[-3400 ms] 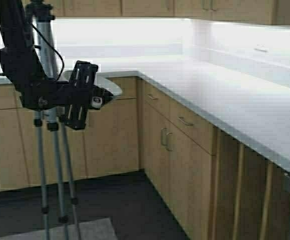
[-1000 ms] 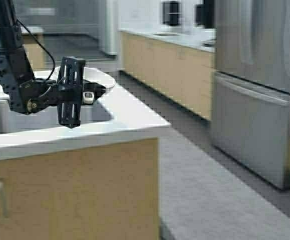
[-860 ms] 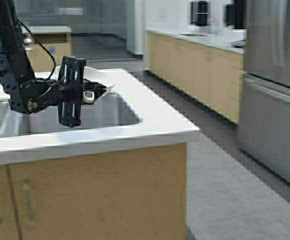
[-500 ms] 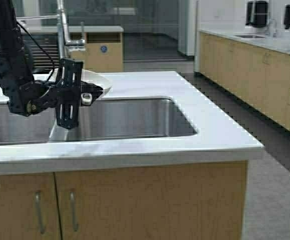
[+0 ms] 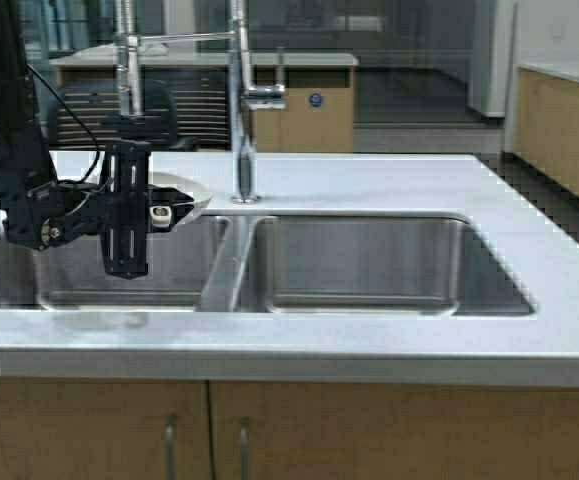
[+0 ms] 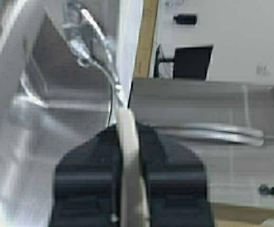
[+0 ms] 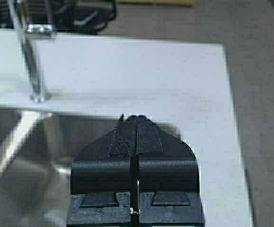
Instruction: Wash the pan
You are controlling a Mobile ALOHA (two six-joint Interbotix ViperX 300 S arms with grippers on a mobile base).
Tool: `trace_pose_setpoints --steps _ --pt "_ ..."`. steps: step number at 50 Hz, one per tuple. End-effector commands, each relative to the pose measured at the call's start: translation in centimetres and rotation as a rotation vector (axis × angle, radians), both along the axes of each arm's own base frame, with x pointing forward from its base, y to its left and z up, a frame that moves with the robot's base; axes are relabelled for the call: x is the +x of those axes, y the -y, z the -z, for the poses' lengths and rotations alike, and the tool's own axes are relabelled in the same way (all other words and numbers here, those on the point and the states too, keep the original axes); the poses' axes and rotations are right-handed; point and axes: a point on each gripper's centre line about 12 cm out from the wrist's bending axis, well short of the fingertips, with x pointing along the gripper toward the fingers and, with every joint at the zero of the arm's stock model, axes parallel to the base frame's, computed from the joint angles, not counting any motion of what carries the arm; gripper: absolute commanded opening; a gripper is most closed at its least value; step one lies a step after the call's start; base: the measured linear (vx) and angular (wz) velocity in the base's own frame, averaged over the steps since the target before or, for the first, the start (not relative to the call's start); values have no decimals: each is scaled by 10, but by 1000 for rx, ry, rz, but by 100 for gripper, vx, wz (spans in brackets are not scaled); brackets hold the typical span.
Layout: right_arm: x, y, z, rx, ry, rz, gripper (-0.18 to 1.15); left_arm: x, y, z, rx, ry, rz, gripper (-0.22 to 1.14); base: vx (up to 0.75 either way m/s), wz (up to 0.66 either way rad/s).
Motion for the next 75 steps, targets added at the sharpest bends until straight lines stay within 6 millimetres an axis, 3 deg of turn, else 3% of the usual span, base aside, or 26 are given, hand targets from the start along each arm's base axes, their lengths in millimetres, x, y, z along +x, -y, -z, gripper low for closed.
trace_pose_setpoints --steps 1,8,27,62,75 --pt "2 -1 -10 7 28 -1 6 13 3 -5 -10 32 11 3 19 32" --pt "1 0 -11 8 25 -1 6 17 9 -2 -10 28 98 3 18 30" --pt "1 0 -12 11 25 0 6 -11 29 -1 -17 14 342 3 14 24" --pt "3 -1 -3 7 -4 0 6 -61 28 -16 -105 20 427 3 13 3" --pt "2 -1 2 5 -19 0 6 -85 46 -17 -114 13 516 3 10 3"
